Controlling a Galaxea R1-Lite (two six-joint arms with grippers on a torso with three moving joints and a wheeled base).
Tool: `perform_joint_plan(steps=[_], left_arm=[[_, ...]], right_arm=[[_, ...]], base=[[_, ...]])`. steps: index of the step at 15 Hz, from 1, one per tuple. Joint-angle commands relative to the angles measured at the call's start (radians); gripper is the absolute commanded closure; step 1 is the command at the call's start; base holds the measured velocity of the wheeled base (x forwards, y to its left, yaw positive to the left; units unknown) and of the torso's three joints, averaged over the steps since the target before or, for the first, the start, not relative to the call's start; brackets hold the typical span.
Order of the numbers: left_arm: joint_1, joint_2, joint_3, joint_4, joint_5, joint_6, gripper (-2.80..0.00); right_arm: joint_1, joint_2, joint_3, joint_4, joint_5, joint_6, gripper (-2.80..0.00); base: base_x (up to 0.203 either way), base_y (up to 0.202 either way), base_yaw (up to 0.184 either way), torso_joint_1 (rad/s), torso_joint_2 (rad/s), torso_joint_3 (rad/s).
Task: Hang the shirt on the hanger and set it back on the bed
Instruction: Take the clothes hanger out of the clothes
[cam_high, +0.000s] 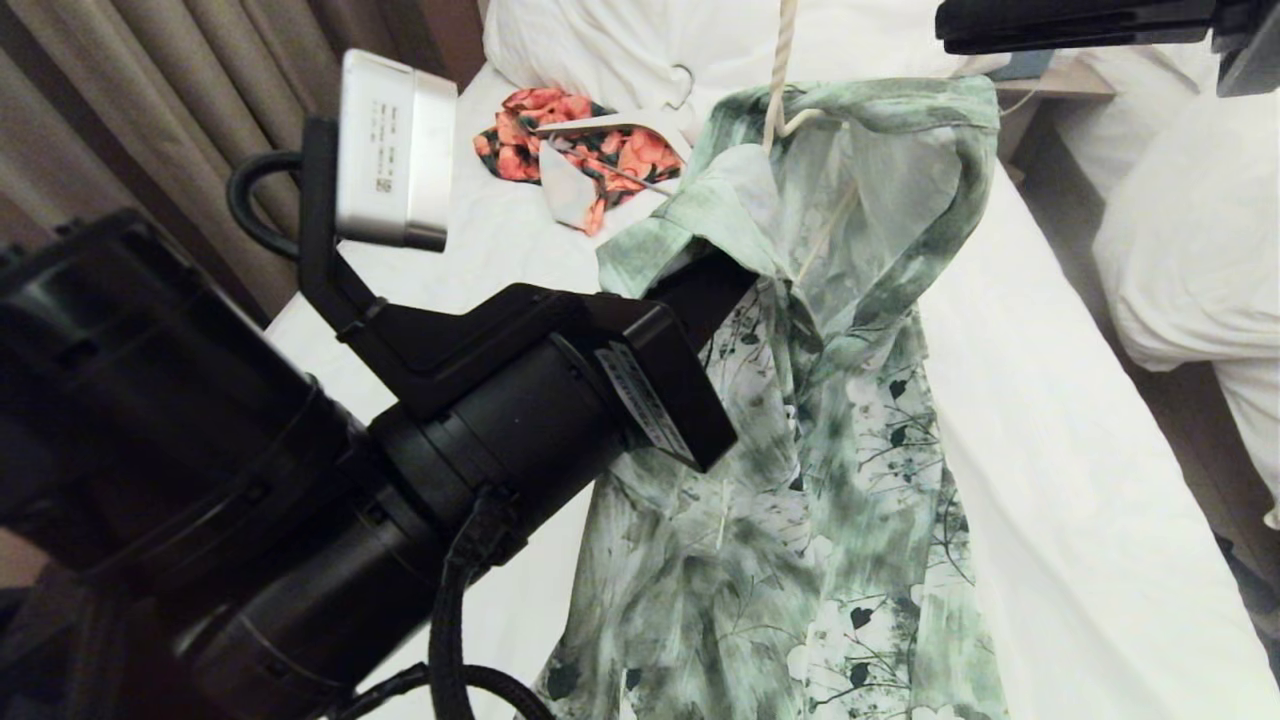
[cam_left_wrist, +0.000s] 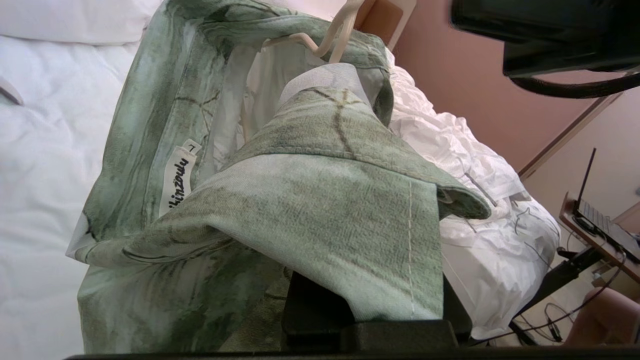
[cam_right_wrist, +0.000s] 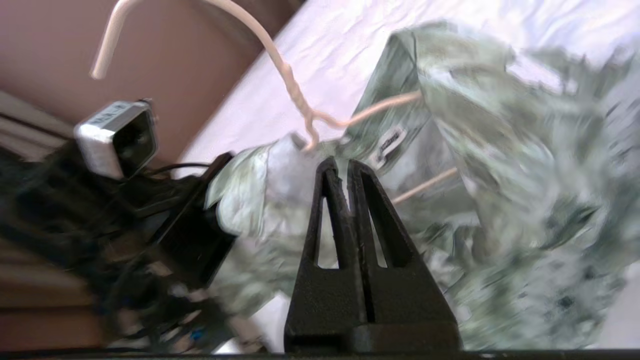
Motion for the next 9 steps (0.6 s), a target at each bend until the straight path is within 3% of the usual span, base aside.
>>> perform_joint_plan(steps=[1, 9], left_arm=[[-0.003, 0.008, 0.0, -0.007, 0.001, -0.003, 0.0], [-0.015, 0.008, 0.0, -0.007, 0.0, -0.004, 0.0]], right_arm=[[0.032, 0.019, 0.0, -0.012, -0.019, -0.014, -2.8], [0.069, 0.097, 0.0, -0.097, -0.023, -0.109, -2.8]], base=[[0.0, 0.0, 0.0, 0.0, 0.0, 0.0], [0.0, 0.0, 0.0, 0.0, 0.0, 0.0]])
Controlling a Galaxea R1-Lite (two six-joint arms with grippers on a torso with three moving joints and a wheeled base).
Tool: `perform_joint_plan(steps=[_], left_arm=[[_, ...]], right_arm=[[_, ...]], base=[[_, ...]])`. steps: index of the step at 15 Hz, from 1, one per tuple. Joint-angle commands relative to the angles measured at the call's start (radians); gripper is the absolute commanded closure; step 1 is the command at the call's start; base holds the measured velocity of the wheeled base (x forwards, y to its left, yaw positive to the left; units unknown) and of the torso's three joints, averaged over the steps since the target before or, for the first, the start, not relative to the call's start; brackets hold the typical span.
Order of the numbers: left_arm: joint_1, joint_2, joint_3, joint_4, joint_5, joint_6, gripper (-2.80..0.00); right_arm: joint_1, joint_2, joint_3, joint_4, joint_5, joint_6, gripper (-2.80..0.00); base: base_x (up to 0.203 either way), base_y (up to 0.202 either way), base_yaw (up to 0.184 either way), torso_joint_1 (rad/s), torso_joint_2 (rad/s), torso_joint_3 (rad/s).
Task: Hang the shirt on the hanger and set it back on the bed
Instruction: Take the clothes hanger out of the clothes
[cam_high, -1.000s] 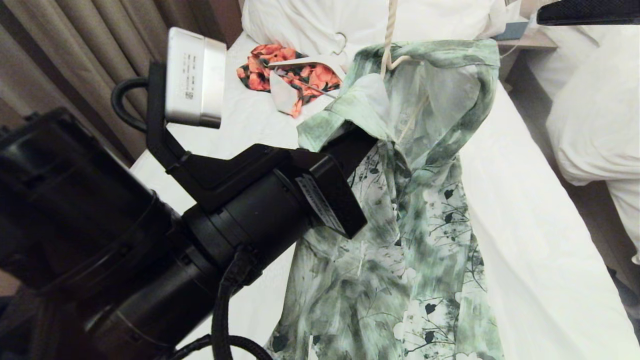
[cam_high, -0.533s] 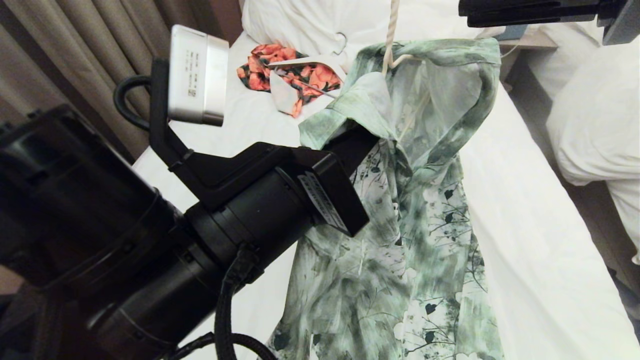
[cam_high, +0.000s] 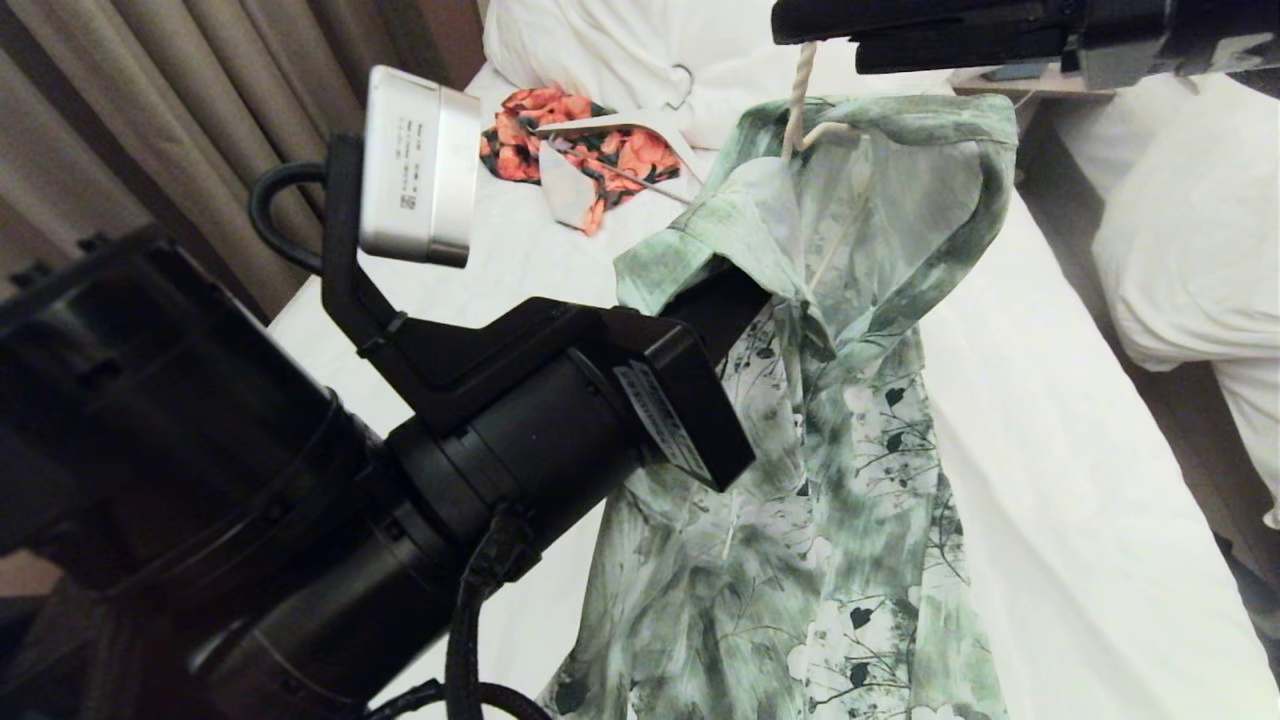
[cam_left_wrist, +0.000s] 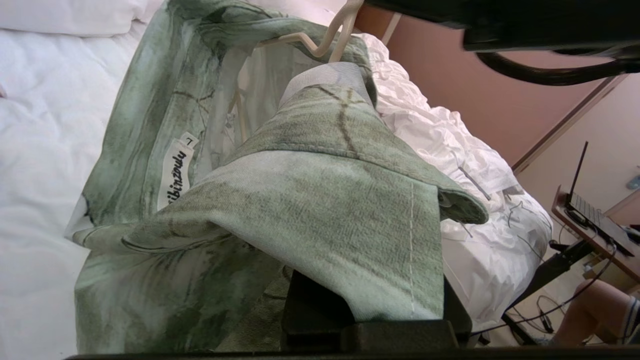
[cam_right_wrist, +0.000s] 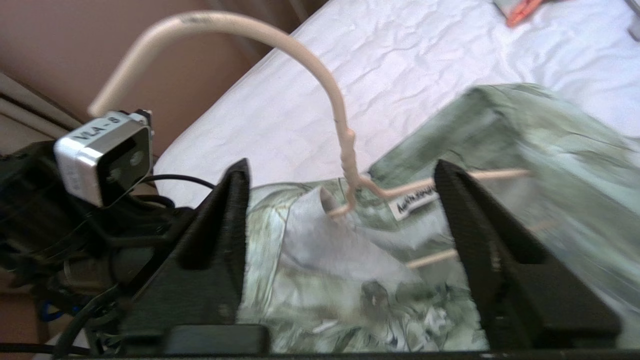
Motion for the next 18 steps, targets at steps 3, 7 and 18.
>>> perform_joint_plan(steps=[3, 7, 18], left_arm=[[-0.001, -0.004, -0.001, -0.007, 0.0, -0.001, 0.0], [-0.001, -0.007, 0.0, -0.007, -0.001, 0.0, 0.0], [-0.031, -0.087, -0.003, 0.189, -0.021, 0.026, 0.0]], right_arm=[[0.013, 0.055, 0.0, -0.033, -0.005, -0.02, -1.31], [0.036, 0.069, 0.0, -0.077, -0.028, -0.037, 0.0], [0.048, 0.045, 0.002, -0.099, -0.068, -0.032, 0.0]], base=[[0.0, 0.0, 0.0, 0.0, 0.0, 0.0], [0.0, 0.0, 0.0, 0.0, 0.0, 0.0], [0.0, 0.0, 0.0, 0.0, 0.0, 0.0]])
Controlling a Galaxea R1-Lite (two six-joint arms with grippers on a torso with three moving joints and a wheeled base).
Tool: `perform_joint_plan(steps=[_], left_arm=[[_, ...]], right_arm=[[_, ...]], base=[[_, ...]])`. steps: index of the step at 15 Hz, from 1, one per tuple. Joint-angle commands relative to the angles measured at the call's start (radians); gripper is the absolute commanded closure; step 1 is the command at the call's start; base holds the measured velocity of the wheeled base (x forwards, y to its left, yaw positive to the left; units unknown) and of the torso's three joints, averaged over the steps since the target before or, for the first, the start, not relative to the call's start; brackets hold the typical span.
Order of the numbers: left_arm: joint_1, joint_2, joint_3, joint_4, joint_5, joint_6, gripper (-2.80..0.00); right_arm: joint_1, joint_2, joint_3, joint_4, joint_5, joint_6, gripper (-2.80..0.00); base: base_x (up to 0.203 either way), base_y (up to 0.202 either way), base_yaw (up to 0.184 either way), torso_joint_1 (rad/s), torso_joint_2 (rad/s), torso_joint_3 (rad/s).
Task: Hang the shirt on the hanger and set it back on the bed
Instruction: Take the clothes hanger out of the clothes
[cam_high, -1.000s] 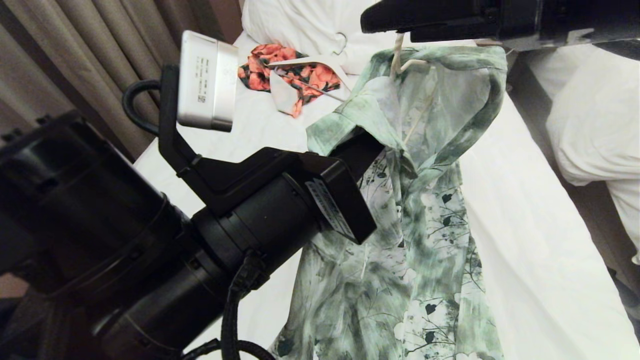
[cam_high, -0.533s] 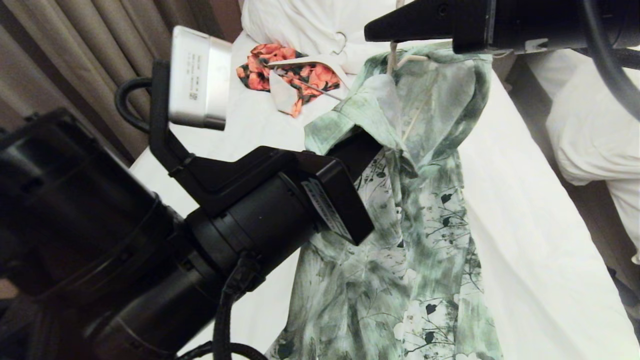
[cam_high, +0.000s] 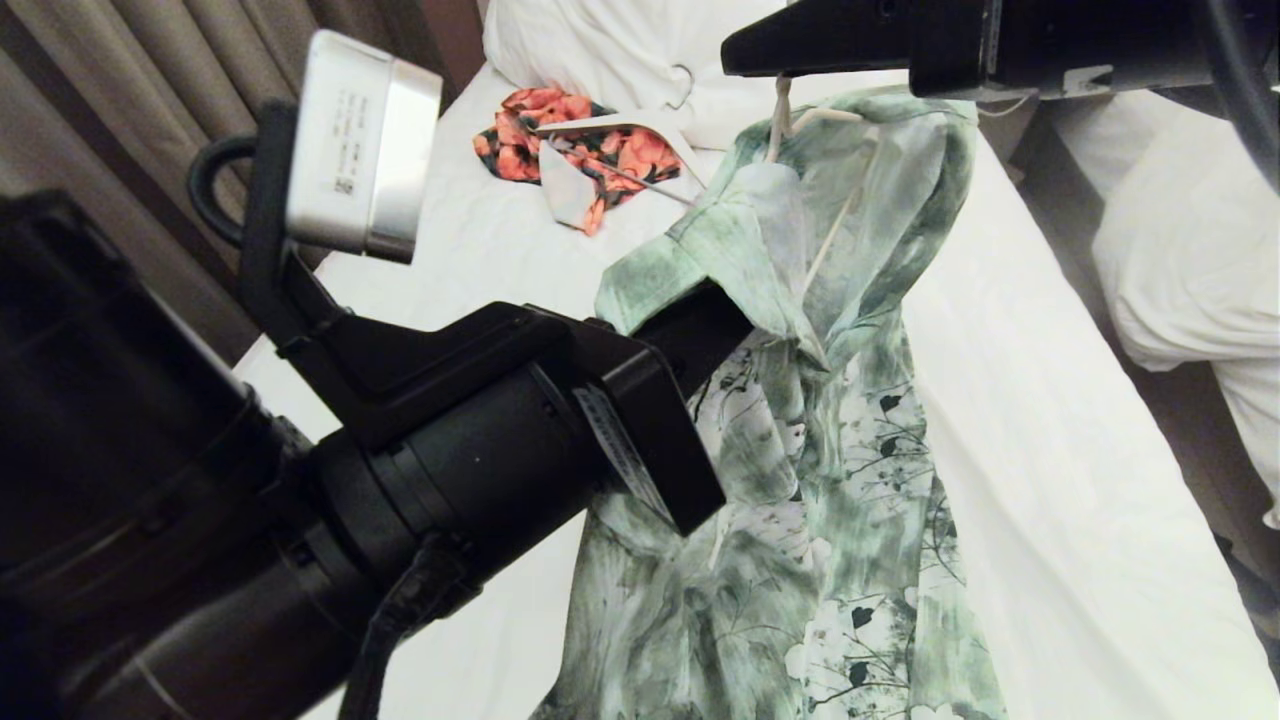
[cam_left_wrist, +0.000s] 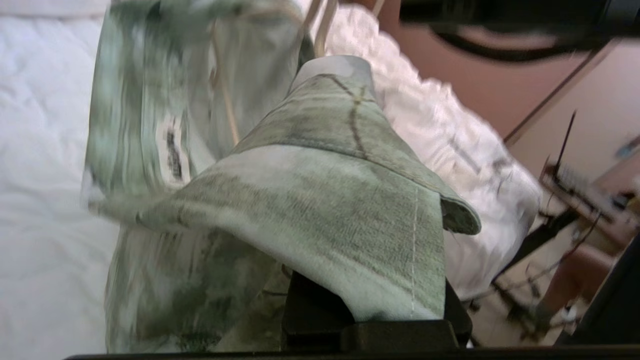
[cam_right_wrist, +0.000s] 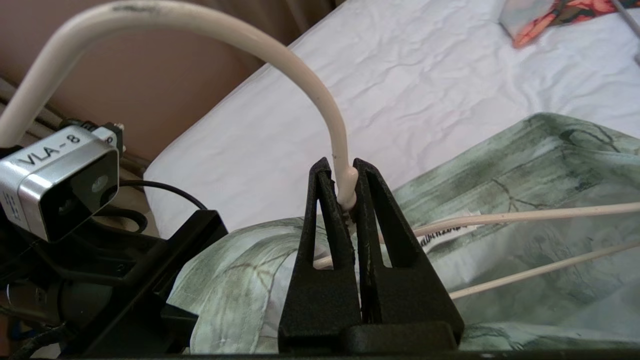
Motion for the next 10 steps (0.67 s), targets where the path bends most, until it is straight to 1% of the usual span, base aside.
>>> perform_joint_plan(steps=[1, 3, 4, 6, 8, 10], left_arm=[[0.0, -0.014, -0.011, 0.043, 0.004, 0.005, 0.0], [0.001, -0.019, -0.002, 0.048, 0.004, 0.007, 0.0], [0.001, -0.021, 0.0, 0.047, 0.003, 0.015, -2.8], [0.002, -0.04, 0.0, 0.047, 0.0, 0.017, -2.8], [0.004, -0.073, 0.002, 0.05, -0.006, 0.018, -2.8], [0.004, -0.11, 0.012, 0.056, -0.035, 0.019, -2.8]], right_arm=[[0.0, -0.01, 0.0, -0.003, -0.002, 0.0, 0.0], [0.001, -0.01, 0.0, -0.003, -0.004, 0.0, 0.0], [0.0, -0.011, 0.0, -0.003, -0.004, 0.0, 0.0], [0.0, -0.016, 0.0, -0.004, -0.015, -0.001, 0.0], [0.0, -0.013, 0.0, -0.005, -0.06, -0.004, 0.0], [0.0, -0.01, 0.0, -0.038, -0.076, -0.005, 0.0]], base=[[0.0, 0.0, 0.0, 0.0, 0.0, 0.0], [0.0, 0.0, 0.0, 0.0, 0.0, 0.0], [0.0, 0.0, 0.0, 0.0, 0.0, 0.0], [0.0, 0.0, 0.0, 0.0, 0.0, 0.0], [0.0, 0.0, 0.0, 0.0, 0.0, 0.0], [0.0, 0.0, 0.0, 0.0, 0.0, 0.0]])
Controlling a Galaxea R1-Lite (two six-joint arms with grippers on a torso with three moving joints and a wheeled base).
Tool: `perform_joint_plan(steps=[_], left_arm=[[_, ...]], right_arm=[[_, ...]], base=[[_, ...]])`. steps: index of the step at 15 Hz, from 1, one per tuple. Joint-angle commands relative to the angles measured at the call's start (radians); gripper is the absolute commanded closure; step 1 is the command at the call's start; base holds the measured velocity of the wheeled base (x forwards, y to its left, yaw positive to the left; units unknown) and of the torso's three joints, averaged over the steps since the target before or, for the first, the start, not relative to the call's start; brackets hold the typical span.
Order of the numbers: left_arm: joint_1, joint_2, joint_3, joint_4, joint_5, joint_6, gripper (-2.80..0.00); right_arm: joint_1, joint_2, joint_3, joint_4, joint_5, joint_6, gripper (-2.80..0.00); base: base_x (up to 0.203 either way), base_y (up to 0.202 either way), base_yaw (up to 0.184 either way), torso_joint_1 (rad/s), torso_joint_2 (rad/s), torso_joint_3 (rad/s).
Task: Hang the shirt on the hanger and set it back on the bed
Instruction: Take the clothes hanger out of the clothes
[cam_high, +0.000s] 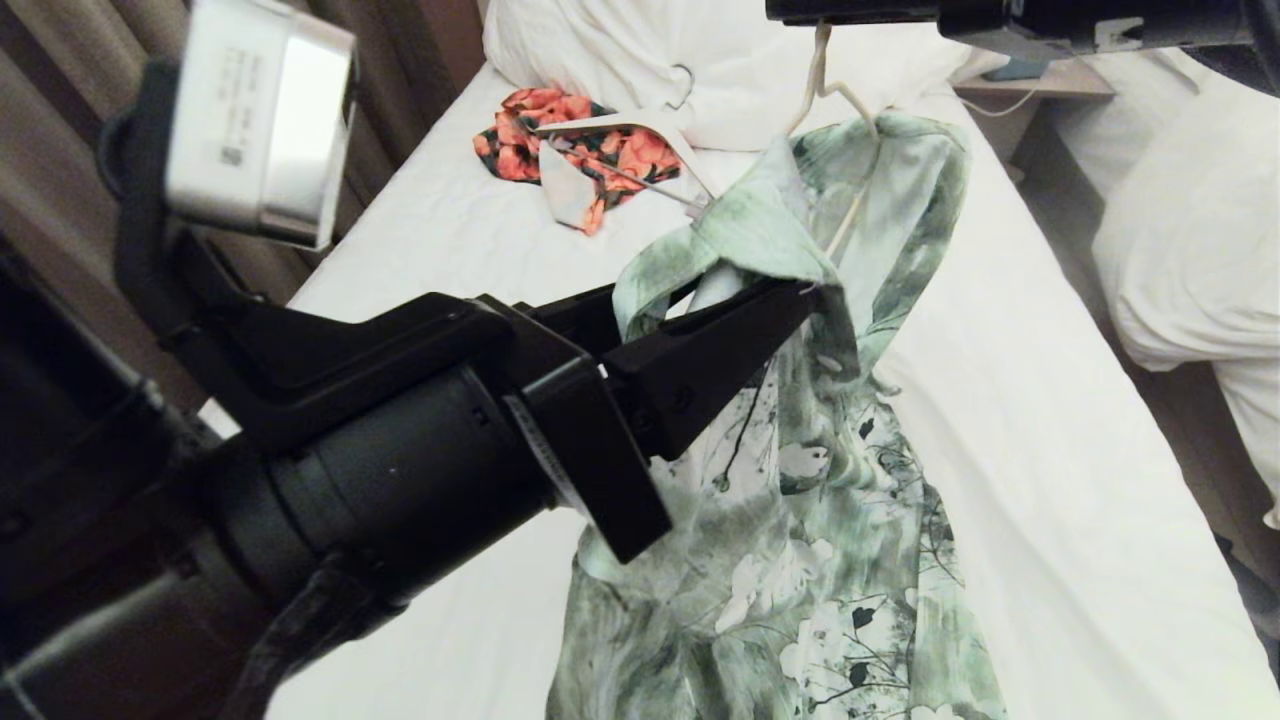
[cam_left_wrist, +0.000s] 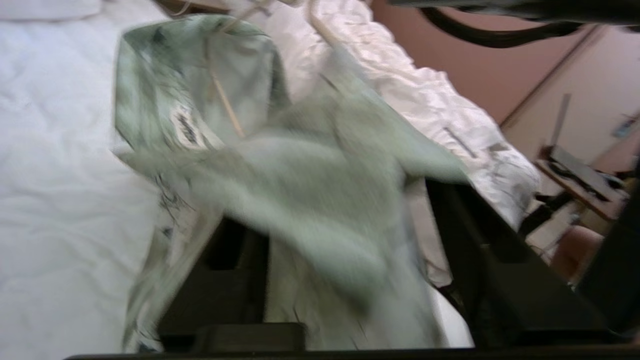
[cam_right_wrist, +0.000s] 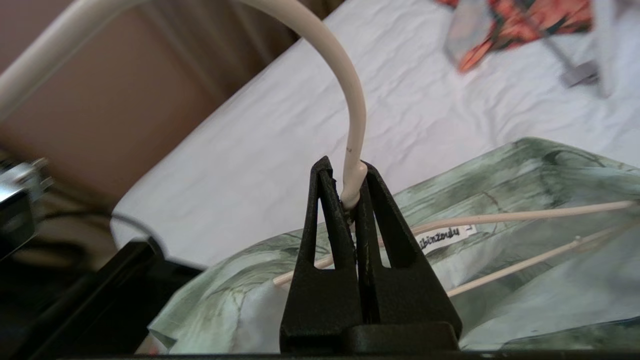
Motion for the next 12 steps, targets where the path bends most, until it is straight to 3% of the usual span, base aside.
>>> perform_joint_plan(steps=[1, 6, 9, 12], left_arm=[[0.004, -0.051, 0.012, 0.004, -0.032, -0.001, -2.8], [0.109, -0.131, 0.057, 0.008, -0.226, -0.004, -2.8], [0.149, -0.14, 0.055, 0.007, -0.235, -0.004, -2.8], [0.235, -0.171, 0.019, 0.036, -0.25, -0.005, -2.8]], right_arm=[[0.0, 0.002, 0.0, -0.02, -0.015, 0.0, 0.0], [-0.001, 0.005, 0.0, -0.028, -0.032, -0.004, 0.0], [-0.004, 0.017, 0.0, -0.048, -0.067, -0.026, 0.0], [-0.007, 0.016, 0.0, -0.057, -0.067, -0.026, 0.0]], base=[[0.0, 0.0, 0.0, 0.0, 0.0, 0.0], [0.0, 0.0, 0.0, 0.0, 0.0, 0.0], [0.0, 0.0, 0.0, 0.0, 0.0, 0.0], [0.0, 0.0, 0.0, 0.0, 0.0, 0.0]])
